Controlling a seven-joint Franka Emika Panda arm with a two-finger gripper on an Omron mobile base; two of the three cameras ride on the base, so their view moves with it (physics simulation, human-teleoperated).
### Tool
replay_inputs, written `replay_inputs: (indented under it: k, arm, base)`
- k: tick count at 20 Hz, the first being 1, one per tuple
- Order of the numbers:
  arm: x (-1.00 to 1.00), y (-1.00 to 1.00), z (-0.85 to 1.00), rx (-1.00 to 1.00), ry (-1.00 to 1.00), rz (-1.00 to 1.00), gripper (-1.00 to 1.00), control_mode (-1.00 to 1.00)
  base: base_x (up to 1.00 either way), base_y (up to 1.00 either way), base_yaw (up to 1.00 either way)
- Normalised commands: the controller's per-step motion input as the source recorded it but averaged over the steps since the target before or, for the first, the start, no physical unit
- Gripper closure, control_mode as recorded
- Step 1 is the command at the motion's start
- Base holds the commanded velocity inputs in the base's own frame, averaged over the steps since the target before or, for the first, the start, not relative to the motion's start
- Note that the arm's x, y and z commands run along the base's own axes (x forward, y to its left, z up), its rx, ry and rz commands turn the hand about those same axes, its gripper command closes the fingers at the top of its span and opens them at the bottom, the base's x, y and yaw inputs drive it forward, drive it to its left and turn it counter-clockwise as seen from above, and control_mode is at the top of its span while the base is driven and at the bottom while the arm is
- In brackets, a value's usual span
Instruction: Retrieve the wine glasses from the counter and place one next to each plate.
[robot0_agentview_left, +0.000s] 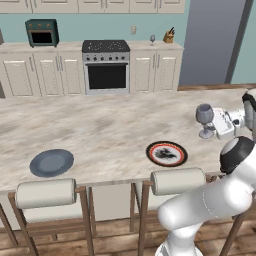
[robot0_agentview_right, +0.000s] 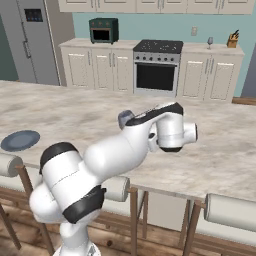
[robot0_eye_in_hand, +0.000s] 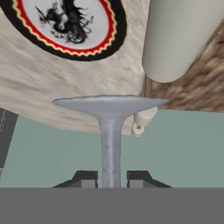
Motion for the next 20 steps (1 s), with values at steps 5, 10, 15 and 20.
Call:
replay_inputs:
  k: [5, 10, 15, 20]
  arm:
    - [0.12, 0.04, -0.32, 0.01, 0.04, -0.08, 1.0, -1.0]
    - [0.04, 0.0, -0.16, 0.01, 0.0, -0.01, 1.0, -1.0]
    - [0.03, 0.0, -0.19, -0.03, 0.0, 0.0, 1.0, -1.0]
    - [0.04, -0.03, -0.29, -0.02, 0.0, 0.0, 1.0, -1.0]
  base:
    - [0.0, 0.0, 0.0]
    - [0.0, 0.0, 0.0]
    - [0.0, 0.0, 0.0]
    - [0.0, 0.0, 0.0]
